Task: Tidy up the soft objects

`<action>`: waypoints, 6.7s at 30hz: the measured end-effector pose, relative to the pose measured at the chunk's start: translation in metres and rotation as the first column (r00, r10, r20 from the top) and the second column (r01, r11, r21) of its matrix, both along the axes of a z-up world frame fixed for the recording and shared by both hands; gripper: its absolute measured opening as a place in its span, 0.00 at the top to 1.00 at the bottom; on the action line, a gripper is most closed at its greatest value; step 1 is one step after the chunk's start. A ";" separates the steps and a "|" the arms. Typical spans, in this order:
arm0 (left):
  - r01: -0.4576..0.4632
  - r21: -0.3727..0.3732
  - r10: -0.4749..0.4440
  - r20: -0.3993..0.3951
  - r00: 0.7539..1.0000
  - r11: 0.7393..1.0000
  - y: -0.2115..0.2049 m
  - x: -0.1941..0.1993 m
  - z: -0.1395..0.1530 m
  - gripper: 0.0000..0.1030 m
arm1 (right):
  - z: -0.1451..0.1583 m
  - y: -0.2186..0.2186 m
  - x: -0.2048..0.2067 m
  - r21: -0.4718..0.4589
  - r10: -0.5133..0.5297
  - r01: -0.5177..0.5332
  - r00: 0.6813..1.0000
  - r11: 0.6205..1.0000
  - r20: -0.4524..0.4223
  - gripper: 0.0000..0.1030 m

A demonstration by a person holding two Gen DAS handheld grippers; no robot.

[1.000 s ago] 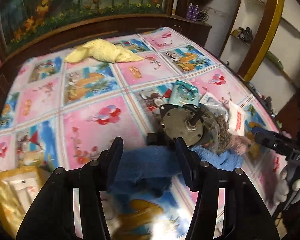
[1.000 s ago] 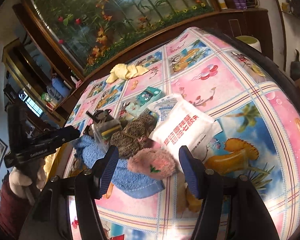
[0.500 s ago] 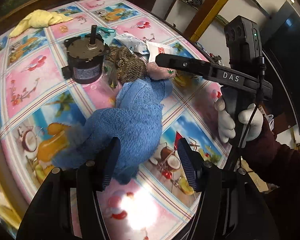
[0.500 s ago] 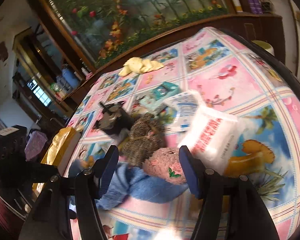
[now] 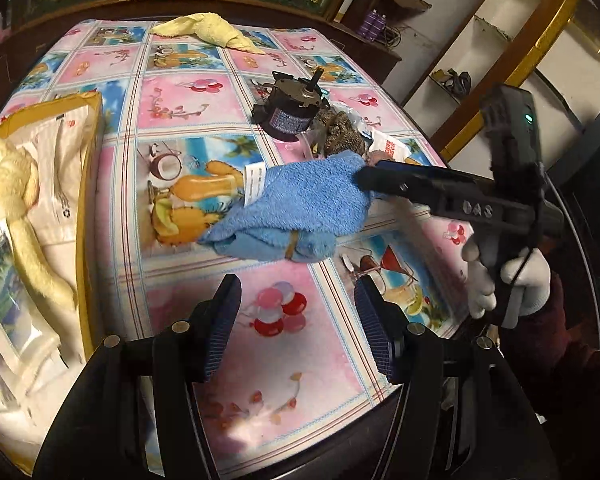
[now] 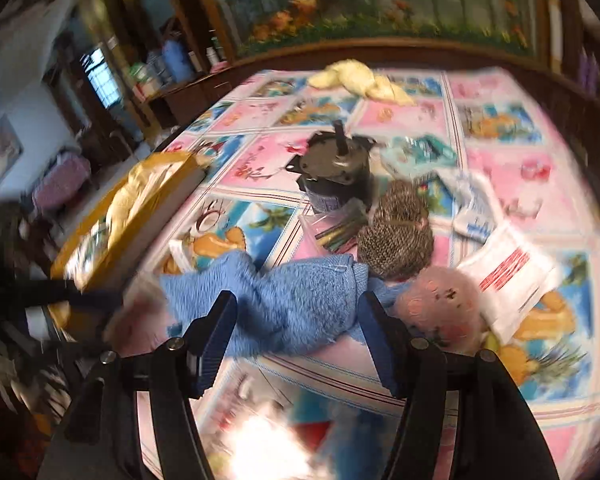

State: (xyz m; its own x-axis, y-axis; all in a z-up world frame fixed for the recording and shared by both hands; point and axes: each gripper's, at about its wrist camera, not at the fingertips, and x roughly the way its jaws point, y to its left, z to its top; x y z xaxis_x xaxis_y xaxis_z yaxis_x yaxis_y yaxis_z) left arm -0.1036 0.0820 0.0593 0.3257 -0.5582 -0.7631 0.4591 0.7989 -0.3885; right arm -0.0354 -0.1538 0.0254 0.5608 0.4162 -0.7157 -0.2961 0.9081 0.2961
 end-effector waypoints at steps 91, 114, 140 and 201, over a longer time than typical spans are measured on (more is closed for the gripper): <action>-0.611 0.118 0.581 0.213 0.785 0.782 0.214 0.025 -0.019 0.63 | 0.005 0.273 -0.014 -0.119 0.496 -0.506 0.862 0.854 -0.101 0.55; -0.757 0.297 0.573 0.512 0.640 0.582 0.164 -0.015 0.034 0.25 | 0.039 0.243 -0.035 -0.070 0.425 -0.420 0.900 0.905 0.096 0.35; -0.602 0.343 0.389 0.519 0.761 0.721 0.056 -0.038 0.049 0.25 | 0.044 0.012 -0.037 0.088 -0.065 0.054 0.989 0.995 0.132 0.35; -0.134 0.264 0.102 0.130 0.986 0.955 -0.098 0.051 -0.047 0.25 | -0.028 -0.090 -0.014 -0.055 -0.171 0.166 0.980 0.985 -0.105 0.56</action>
